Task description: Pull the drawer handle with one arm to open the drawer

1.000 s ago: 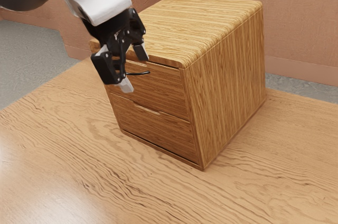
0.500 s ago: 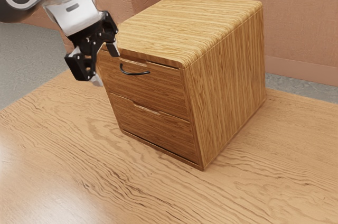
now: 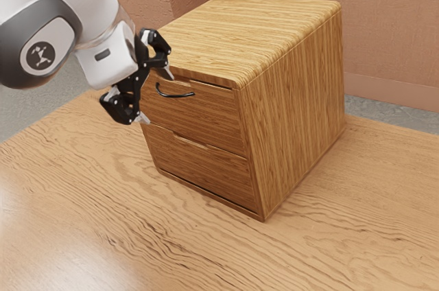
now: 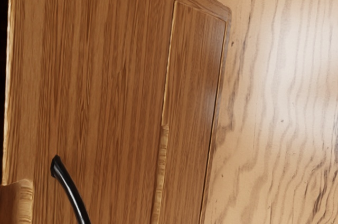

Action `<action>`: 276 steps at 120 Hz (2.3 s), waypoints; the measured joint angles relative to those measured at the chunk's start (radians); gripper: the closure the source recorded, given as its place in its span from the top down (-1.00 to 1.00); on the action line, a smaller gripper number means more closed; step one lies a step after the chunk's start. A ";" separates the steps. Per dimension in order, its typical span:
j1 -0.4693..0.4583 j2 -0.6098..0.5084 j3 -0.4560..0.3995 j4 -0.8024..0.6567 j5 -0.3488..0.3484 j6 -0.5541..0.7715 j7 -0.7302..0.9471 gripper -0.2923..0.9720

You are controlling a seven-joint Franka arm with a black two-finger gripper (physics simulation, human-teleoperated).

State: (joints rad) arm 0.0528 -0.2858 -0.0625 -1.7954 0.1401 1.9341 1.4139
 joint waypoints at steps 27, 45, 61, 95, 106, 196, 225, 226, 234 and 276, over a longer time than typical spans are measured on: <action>0.008 0.008 0.022 -0.006 0.001 0.031 0.041 0.51; 0.017 0.039 0.027 -0.007 0.001 0.041 0.061 0.50; 0.018 0.046 0.036 -0.015 0.001 0.044 0.075 0.51; 0.021 0.051 0.038 -0.020 0.001 0.049 0.096 0.51; 0.025 0.053 0.038 -0.021 0.001 0.050 0.102 0.51; 0.031 0.087 0.055 -0.029 0.001 0.052 0.123 0.54; 0.027 0.078 0.051 -0.046 0.000 0.041 0.126 0.55; 0.027 0.075 0.051 -0.049 0.000 0.041 0.126 0.55; 0.030 0.038 0.054 -0.090 0.000 0.037 0.126 0.55; 0.170 -0.625 -0.011 -0.186 -0.053 -0.237 -0.069 0.32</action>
State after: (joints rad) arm 0.2228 -0.9107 -0.0739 -1.9809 0.0876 1.6972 1.3453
